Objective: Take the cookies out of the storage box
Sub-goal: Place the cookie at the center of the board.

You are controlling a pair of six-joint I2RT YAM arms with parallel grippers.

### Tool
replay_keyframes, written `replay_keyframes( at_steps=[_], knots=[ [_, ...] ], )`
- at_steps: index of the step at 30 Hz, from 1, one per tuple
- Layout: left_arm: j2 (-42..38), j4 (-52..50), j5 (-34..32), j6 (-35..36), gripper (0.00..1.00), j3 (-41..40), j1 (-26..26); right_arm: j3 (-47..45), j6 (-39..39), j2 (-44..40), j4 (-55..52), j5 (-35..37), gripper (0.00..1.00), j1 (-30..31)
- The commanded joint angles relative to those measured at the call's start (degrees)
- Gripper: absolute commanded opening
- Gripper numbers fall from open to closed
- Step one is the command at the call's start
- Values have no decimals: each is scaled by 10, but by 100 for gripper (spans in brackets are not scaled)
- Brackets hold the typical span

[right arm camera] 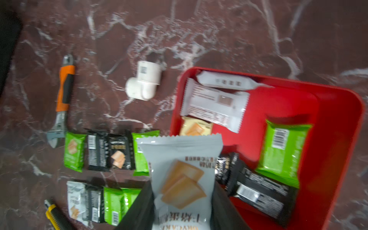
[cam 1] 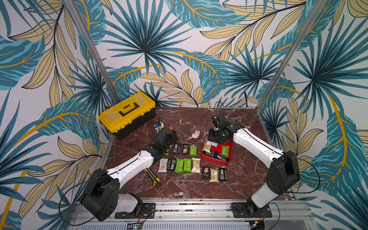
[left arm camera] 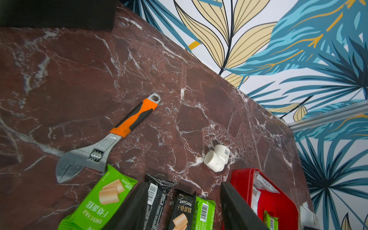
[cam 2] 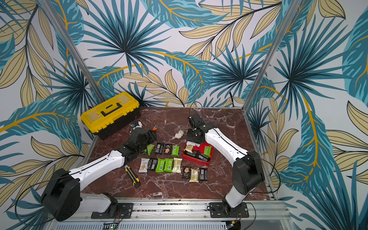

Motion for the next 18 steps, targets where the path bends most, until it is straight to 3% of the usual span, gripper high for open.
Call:
replay_keyframes(
  at_steps=[1, 18],
  knots=[
    [-37, -41, -25, -27, 62, -36, 10, 48, 7, 54, -15, -3, 45, 27],
    [-152, -77, -31, -1, 62, -110, 37, 334, 10, 336, -15, -25, 45, 64]
  ],
)
